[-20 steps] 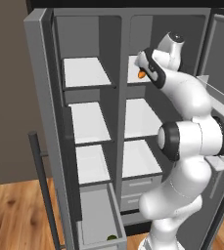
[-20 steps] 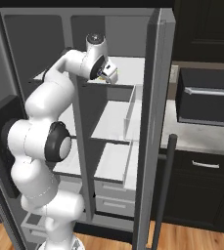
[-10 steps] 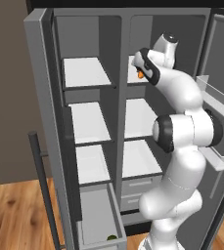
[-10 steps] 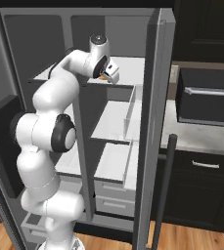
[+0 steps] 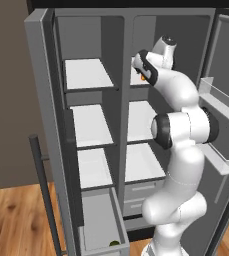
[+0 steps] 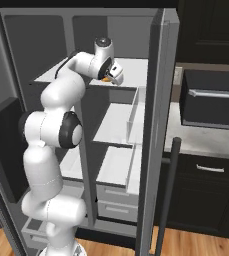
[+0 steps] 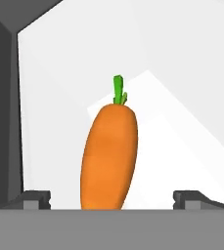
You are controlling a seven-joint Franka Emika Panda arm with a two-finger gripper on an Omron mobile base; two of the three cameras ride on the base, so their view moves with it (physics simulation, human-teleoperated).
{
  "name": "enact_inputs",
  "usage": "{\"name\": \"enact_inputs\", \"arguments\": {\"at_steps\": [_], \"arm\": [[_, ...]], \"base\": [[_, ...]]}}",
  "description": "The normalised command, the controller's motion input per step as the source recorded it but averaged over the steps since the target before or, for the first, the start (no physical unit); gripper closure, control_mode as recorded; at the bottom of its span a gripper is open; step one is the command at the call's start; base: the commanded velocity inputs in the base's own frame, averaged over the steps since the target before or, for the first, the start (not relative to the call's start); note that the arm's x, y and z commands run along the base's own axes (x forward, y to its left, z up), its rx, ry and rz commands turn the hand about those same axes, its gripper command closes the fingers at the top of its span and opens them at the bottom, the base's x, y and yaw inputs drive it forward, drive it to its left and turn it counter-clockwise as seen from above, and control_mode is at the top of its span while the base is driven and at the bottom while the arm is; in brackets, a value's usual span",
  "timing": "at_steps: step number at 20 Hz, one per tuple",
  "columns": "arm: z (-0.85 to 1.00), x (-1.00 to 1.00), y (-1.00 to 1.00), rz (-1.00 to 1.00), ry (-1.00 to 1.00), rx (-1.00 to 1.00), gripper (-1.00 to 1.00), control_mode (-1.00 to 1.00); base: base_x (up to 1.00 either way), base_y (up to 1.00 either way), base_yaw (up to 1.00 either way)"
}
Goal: Take the lime and carrot from the fridge shelf and place them in the freezer drawer to begin freezing them.
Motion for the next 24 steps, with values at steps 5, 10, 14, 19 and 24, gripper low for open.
{"name": "enact_inputs", "arguments": {"at_steps": [5,10,14,19,24], "arm": [[-0.04,0.37,0.0,0.0,0.0,0.0,-1.0,-1.0],[-0.11,0.32,0.0,0.0,0.0,0.0,-1.0,-1.0],[-0.27,0.05,0.0,0.0,0.01,0.0,-1.0,-1.0],[-0.48,0.0,0.0,0.0,0.04,-0.03,-1.0,-1.0],[-0.44,0.0,0.01,0.0,0.03,-0.04,1.0,-1.0]], "base": [[0.0,0.0,0.0],[0.0,0.0,0.0],[0.0,0.0,0.0],[0.0,0.0,0.0],[0.0,0.0,0.0]]}}
